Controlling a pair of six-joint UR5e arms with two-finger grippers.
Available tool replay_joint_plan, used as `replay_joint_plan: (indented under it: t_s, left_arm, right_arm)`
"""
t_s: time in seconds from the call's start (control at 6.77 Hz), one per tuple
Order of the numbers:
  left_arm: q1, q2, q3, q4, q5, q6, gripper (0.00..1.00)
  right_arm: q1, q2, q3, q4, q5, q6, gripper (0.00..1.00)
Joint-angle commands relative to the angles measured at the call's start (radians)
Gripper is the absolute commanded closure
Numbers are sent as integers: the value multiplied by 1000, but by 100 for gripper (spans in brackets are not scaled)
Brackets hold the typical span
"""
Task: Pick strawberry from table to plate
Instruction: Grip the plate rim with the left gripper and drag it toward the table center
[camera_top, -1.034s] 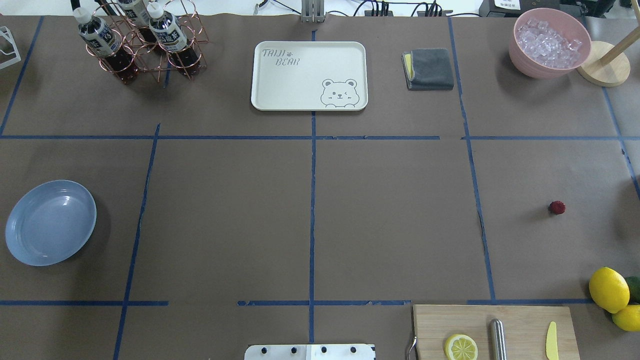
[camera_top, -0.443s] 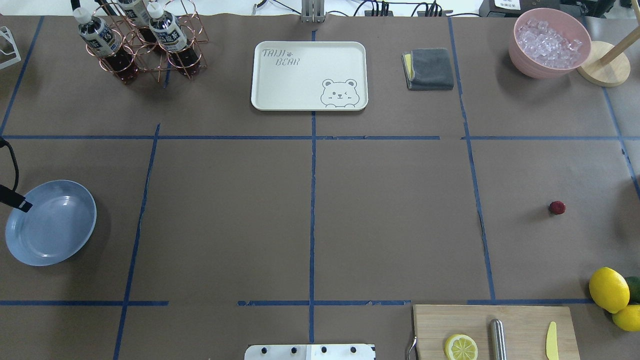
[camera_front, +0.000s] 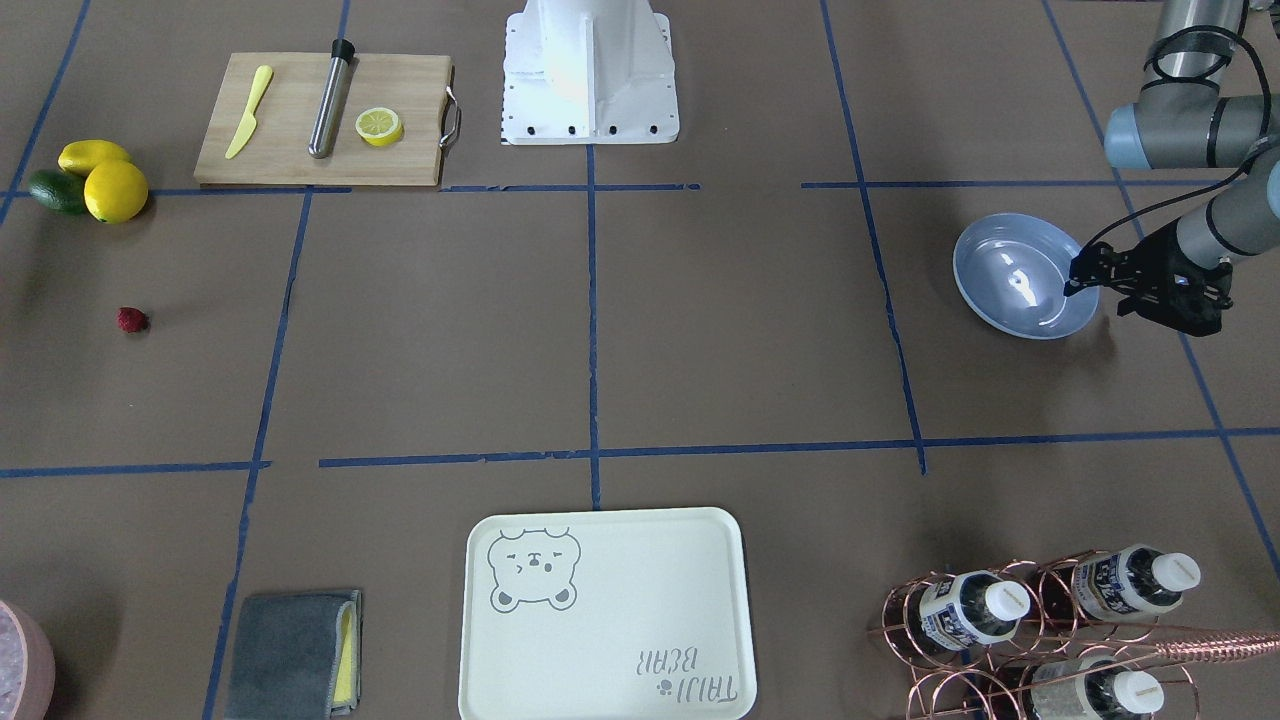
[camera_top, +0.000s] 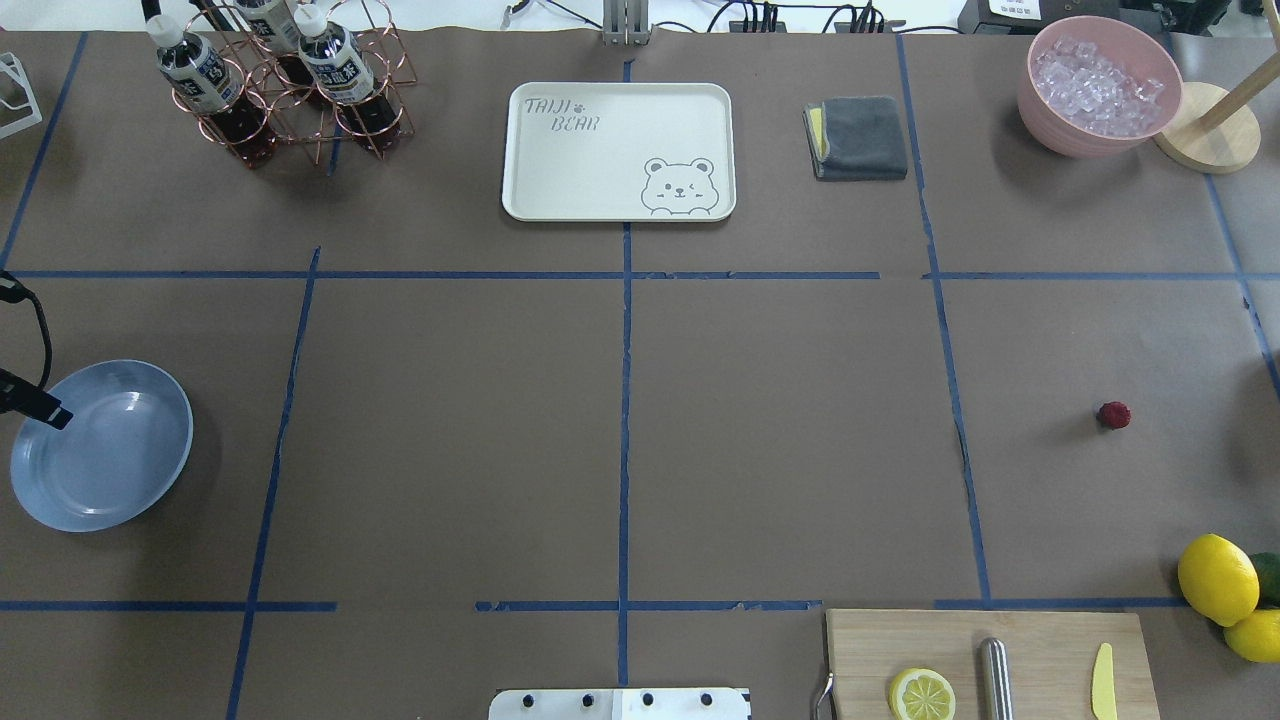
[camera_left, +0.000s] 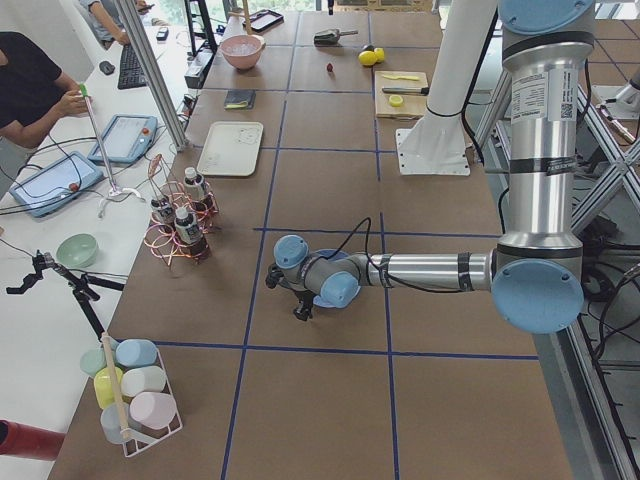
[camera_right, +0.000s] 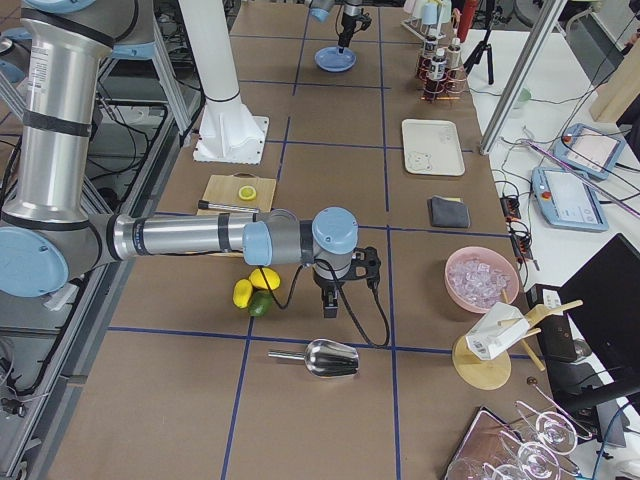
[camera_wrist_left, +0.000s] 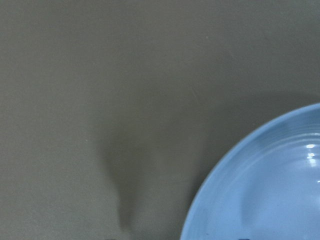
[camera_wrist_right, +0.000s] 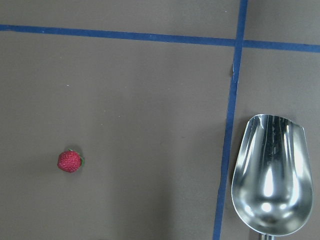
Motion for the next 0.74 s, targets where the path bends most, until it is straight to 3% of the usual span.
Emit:
replay_joint_plan:
  t_s: [0.0, 0.3, 0.44, 0.59]
  left_arm:
    - [1, -2, 0, -5, -1, 1, 100]
    - [0, -2, -36, -10, -37, 1, 100]
    - [0, -2, -91, -2, -188, -35, 100]
    - [0, -20, -139, -13, -241, -181, 100]
  right_arm:
    - [0, 5, -2, -2, 1, 2, 0]
    - [0, 5, -3, 0, 1, 0, 0]
    - [0, 5, -3, 2, 1, 2, 0]
    - [0, 5, -3, 2, 0, 0, 0]
